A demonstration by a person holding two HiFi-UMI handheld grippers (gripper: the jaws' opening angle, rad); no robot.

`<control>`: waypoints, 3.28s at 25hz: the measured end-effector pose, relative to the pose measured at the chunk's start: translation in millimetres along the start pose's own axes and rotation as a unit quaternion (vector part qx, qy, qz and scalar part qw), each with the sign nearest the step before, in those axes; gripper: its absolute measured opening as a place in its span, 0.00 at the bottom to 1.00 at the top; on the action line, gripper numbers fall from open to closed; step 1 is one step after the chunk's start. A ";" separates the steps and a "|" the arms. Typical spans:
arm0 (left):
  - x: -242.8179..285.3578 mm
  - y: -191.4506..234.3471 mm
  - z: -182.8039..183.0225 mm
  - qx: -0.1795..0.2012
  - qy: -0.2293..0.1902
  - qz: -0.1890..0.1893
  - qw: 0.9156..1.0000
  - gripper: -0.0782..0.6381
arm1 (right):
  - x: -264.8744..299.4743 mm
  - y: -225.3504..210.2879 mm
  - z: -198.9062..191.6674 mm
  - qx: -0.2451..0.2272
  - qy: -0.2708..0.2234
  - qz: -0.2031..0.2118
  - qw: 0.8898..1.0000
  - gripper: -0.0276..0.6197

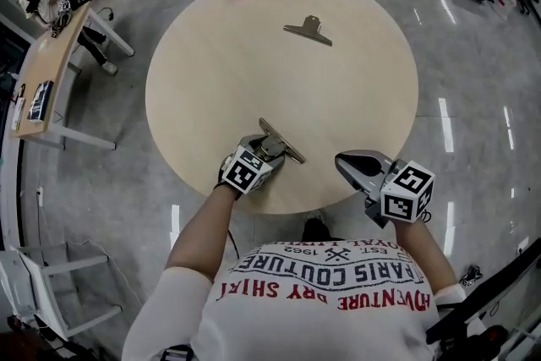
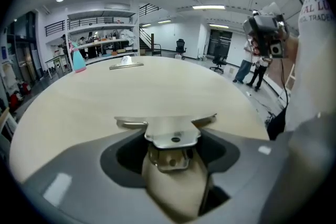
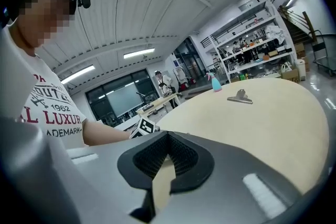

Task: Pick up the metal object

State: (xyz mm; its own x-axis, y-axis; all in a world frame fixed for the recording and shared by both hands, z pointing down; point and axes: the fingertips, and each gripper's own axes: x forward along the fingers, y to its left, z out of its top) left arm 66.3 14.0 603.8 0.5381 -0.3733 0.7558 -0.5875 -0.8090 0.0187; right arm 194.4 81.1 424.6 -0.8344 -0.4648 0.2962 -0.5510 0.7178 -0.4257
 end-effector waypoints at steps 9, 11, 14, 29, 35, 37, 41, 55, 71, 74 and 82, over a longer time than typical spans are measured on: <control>-33.4 -8.5 19.0 0.013 -0.045 0.011 0.999 0.50 | 5.0 10.4 1.2 -0.019 0.002 -0.010 1.000 0.04; -59.8 -14.4 37.1 0.010 -0.080 0.017 0.997 0.50 | 2.8 14.3 7.2 -0.027 -0.005 -0.015 1.000 0.04; -109.2 -27.9 65.1 -0.007 -0.140 0.015 0.990 0.50 | 1.6 26.5 17.8 -0.037 -0.017 -0.015 0.999 0.04; -295.5 -106.5 89.1 0.018 -0.268 0.050 0.962 0.50 | -8.5 139.6 36.0 -0.114 -0.063 0.009 0.991 0.05; -320.9 -141.6 57.3 0.011 -0.269 0.039 0.962 0.50 | -21.3 195.4 18.5 -0.119 -0.079 0.009 0.990 0.04; -329.8 -158.2 46.0 0.014 -0.268 0.035 0.963 0.50 | -28.3 215.1 7.1 -0.125 -0.079 0.007 0.989 0.05; -358.1 -198.2 24.3 0.018 -0.269 0.043 0.962 0.50 | -53.2 258.6 -14.0 -0.139 -0.076 0.004 0.987 0.04; -383.5 -453.9 -45.4 0.010 -0.257 0.028 0.966 0.51 | -247.2 378.4 -168.6 -0.118 -0.075 -0.015 0.990 0.04; -458.3 -541.8 -96.4 0.013 -0.286 0.038 0.957 0.51 | -295.6 492.1 -210.9 -0.149 -0.096 -0.011 0.984 0.04; -460.9 -540.1 -95.7 0.013 -0.291 0.038 0.956 0.51 | -293.9 491.8 -210.4 -0.157 -0.090 -0.018 0.983 0.04; -467.5 -535.6 -94.5 0.015 -0.292 0.041 0.956 0.51 | -288.9 495.9 -206.0 -0.159 -0.084 -0.022 0.984 0.04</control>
State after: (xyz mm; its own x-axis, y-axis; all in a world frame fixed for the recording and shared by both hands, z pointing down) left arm 72.4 664.7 302.4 0.7413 -0.6187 0.2602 -0.6295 -0.7754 -0.0506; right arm 165.2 678.1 304.0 -0.8158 -0.5580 0.1521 -0.5756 0.8089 -0.1197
